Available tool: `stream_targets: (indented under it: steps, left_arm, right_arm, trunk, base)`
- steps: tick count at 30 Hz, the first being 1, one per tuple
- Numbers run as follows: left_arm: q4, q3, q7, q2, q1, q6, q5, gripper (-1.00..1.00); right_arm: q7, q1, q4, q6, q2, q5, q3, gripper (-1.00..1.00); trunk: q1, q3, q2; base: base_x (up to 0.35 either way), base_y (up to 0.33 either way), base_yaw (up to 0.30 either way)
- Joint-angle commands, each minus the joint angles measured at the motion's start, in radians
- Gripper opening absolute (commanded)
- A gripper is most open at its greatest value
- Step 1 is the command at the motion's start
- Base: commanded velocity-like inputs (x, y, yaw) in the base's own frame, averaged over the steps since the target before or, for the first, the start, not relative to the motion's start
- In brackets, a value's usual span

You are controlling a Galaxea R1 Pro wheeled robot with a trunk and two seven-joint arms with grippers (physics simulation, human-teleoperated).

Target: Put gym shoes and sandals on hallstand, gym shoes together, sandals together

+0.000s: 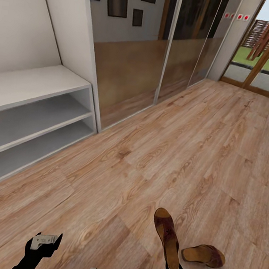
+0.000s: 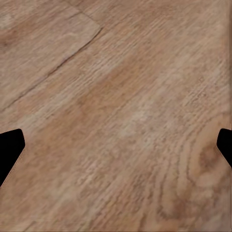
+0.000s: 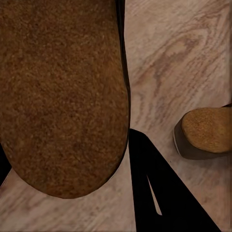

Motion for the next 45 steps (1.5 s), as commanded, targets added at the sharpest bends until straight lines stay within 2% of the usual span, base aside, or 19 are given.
stream_targets:
  steps: [1, 16, 35, 45]
  left_arm:
    - [0.001, 0.005, -0.010, 0.000, -0.001, -0.001, 0.006, 1.00]
    - [0.002, 0.006, -0.010, 0.000, -0.001, -0.002, 0.005, 1.00]
    - [0.002, 0.005, -0.010, 0.000, -0.001, -0.003, 0.005, 1.00]
    - [0.002, 0.005, -0.010, 0.000, -0.001, -0.003, 0.008, 1.00]
  right_arm:
    - [0.008, -0.001, 0.001, -0.002, 0.001, 0.001, -0.008, -1.00]
    - [0.008, -0.001, 0.001, -0.002, 0.001, 0.001, -0.008, -1.00]
    - [0.008, 0.000, 0.001, -0.002, 0.001, 0.001, -0.008, -1.00]
    - [0.006, 0.000, 0.001, -0.002, 0.001, 0.000, -0.009, -1.00]
  trunk:
    - [-0.001, 0.005, 0.000]
    - [-0.007, 0.086, 0.004]
    - [-0.080, 0.174, 0.136]
    - [-0.118, 0.210, 0.206]
  base:
    - [0.000, 0.000, 0.000]
    - [0.000, 0.000, 0.000]
    - [0.000, 0.000, 0.000]
    - [0.000, 0.000, -0.081]
